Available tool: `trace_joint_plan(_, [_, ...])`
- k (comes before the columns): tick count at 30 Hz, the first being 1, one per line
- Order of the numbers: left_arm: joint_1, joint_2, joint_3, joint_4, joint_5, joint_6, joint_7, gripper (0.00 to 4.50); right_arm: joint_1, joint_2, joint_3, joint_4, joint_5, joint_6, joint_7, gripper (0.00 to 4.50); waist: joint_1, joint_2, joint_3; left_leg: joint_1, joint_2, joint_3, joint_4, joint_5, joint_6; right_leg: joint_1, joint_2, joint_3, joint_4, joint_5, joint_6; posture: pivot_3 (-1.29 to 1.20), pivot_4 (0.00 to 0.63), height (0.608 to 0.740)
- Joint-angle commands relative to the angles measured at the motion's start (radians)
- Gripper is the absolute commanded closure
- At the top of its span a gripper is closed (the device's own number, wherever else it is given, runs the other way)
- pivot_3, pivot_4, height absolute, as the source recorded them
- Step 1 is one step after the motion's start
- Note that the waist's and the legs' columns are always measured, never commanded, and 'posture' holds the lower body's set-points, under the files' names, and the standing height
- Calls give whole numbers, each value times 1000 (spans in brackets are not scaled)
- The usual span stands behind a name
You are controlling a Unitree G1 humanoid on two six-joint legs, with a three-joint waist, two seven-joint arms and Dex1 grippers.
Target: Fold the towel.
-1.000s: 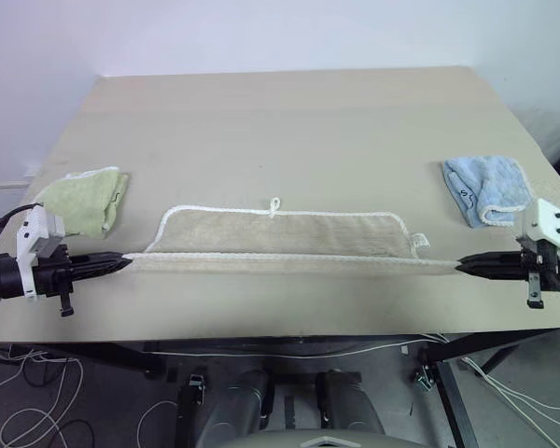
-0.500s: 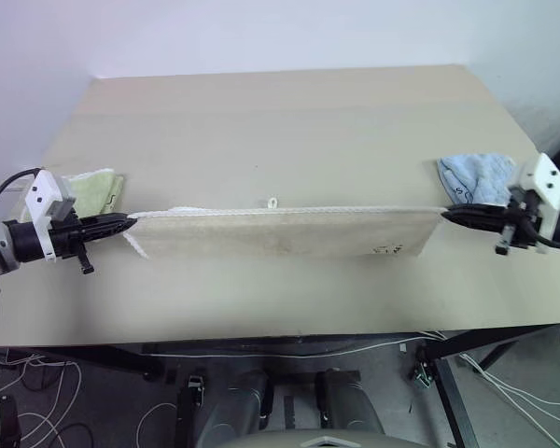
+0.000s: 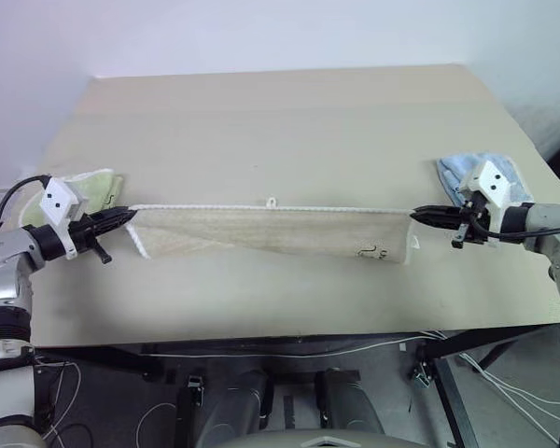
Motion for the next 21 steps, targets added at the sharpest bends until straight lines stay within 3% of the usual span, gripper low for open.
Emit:
trace_joint_plan(1, [31,29,43,-9,-29,-12,-49,4471,-32,-21,-24,54,-34,-25,-21,4500,1,0,0,0,0,0,0,0,0,0,0,0,0,0,0,0,150,740])
trace_joint_plan(8, [97,83,80,-76,-87,53,-142,4471,67,-112,-117,-48,75,24,104,4500,5,0,0,0,0,0,0,0,0,0,0,-1,0,0,0,0,150,740])
trace_joint_plan(17, [352,206,134,-392,-224,324,-293,4471,349,-252,-366,-192,173,92,209,4500,2,1,0,1,0,0,-1,-1,-1,1,0,0,0,0,-1,0,150,740])
trace_joint_plan(21, [422,243,130,-447,-215,348,-316,4471,419,-266,-425,-221,191,100,227,4500,3,3,-1,2,0,0,-1,-1,-1,2,-1,1,0,-1,-2,0,150,740])
